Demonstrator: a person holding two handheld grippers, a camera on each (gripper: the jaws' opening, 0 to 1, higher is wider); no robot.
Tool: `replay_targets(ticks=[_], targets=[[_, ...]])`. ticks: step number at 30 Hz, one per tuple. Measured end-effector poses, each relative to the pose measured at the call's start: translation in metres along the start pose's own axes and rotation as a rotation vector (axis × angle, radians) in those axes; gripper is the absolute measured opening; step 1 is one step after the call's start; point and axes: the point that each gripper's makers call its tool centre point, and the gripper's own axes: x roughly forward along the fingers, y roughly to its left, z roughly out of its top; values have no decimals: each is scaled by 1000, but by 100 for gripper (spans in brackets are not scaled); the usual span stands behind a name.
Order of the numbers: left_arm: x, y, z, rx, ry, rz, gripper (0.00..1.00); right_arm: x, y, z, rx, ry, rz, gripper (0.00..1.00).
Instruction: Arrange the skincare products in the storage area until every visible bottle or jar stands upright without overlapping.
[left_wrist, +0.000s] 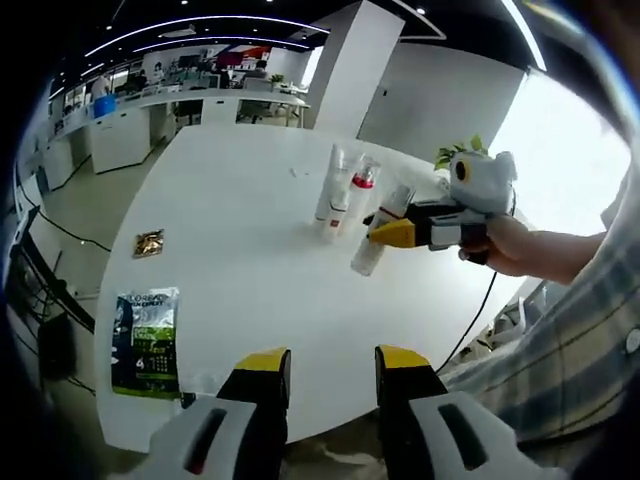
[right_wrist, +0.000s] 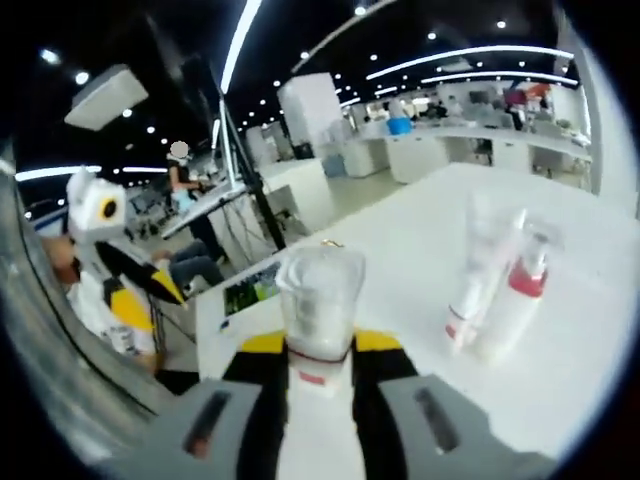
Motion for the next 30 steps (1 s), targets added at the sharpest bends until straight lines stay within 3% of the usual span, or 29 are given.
replay_targets(ticks=[11, 21, 25, 30], targets=[[-2, 6, 2, -15, -15, 4, 34, -9, -31, -15, -54, 37, -115, 21], [-2, 5, -6, -34, -3, 20, 33, -11, -70, -24, -144, 72, -202, 21], [-3, 3, -7, -46, -7, 30, 33, -8, -82, -29, -169, 85, -204, 21], [-9, 2, -12, -58, -7, 48, 33, -1, -92, -33, -215, 71, -140, 21]])
